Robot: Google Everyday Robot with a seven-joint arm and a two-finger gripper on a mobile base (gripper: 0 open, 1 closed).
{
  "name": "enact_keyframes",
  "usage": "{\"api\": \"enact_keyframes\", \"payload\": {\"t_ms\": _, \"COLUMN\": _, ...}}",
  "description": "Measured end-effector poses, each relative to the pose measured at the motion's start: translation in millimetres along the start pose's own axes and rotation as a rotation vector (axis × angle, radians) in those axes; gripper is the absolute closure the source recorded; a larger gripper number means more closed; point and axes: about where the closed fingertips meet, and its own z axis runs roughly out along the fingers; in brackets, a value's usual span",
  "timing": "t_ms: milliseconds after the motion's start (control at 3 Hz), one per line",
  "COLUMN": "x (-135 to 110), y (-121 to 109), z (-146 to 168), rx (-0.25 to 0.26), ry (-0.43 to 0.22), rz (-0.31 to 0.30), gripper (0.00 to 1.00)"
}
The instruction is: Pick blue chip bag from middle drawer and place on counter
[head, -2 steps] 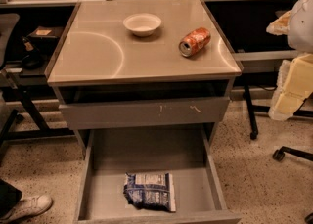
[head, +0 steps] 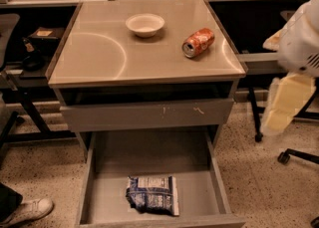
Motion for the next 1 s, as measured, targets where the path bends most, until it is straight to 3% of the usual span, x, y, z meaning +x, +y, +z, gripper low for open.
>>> {"api": "enact_keyframes", "payload": {"t_ms": 333, "x": -16, "y": 27, "z": 52, "rx": -0.003, "ry": 0.027, "rz": 0.008, "gripper": 0.00}}
{"api": "enact_keyframes", "payload": {"t_ms": 667, "x": -23, "y": 70, "z": 117, "rx": -0.087, "ry": 0.057, "rz": 0.017, "gripper": 0.00}}
{"api": "enact_keyframes", "payload": {"t_ms": 1000, "x": -23, "y": 70, "z": 117, "rx": -0.087, "ry": 0.057, "rz": 0.017, "gripper": 0.00}}
